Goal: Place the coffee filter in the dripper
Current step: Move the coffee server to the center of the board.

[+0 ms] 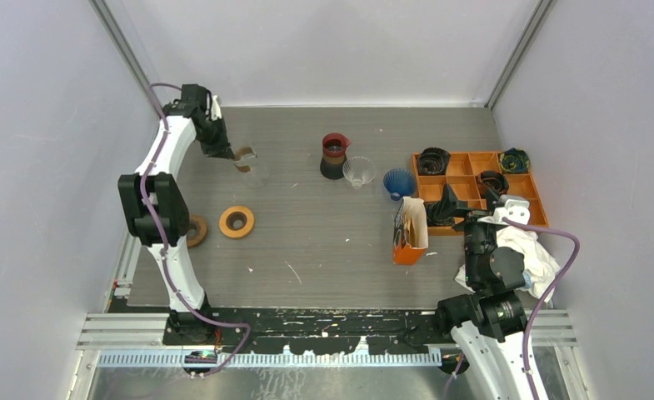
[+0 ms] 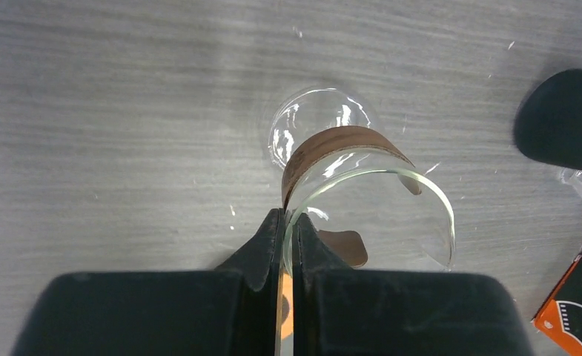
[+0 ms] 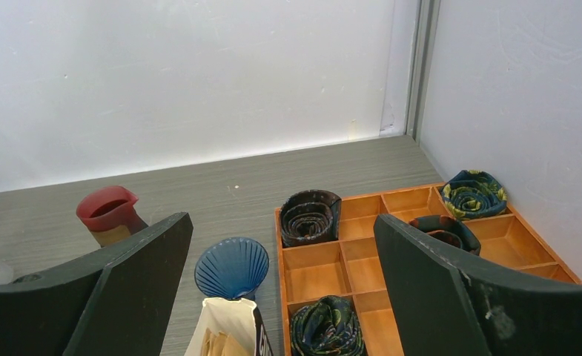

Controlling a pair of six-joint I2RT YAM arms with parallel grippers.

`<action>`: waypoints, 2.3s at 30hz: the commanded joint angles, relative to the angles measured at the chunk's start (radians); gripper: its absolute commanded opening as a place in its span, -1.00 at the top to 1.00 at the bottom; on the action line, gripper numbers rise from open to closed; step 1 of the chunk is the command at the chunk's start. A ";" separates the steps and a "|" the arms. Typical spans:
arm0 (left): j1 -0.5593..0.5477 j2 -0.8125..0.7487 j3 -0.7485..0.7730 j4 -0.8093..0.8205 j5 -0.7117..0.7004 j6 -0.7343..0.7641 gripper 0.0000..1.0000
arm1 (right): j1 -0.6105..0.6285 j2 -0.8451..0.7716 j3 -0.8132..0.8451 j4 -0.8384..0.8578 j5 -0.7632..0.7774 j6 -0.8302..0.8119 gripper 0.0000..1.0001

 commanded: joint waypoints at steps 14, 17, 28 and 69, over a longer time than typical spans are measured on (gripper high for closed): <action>-0.269 -0.383 -0.273 -0.043 -0.252 -0.330 1.00 | 0.006 -0.035 0.006 0.045 0.006 0.002 -1.00; -0.349 -0.441 -0.315 -0.054 -0.313 -0.378 1.00 | 0.007 -0.034 0.006 0.044 0.004 0.005 -1.00; -0.560 -0.594 -0.479 -0.069 -0.576 -0.579 1.00 | 0.015 -0.029 0.006 0.043 -0.004 0.006 -1.00; -0.644 -0.518 -0.538 0.034 -0.690 -0.802 0.18 | 0.024 -0.023 0.004 0.040 -0.009 0.002 -1.00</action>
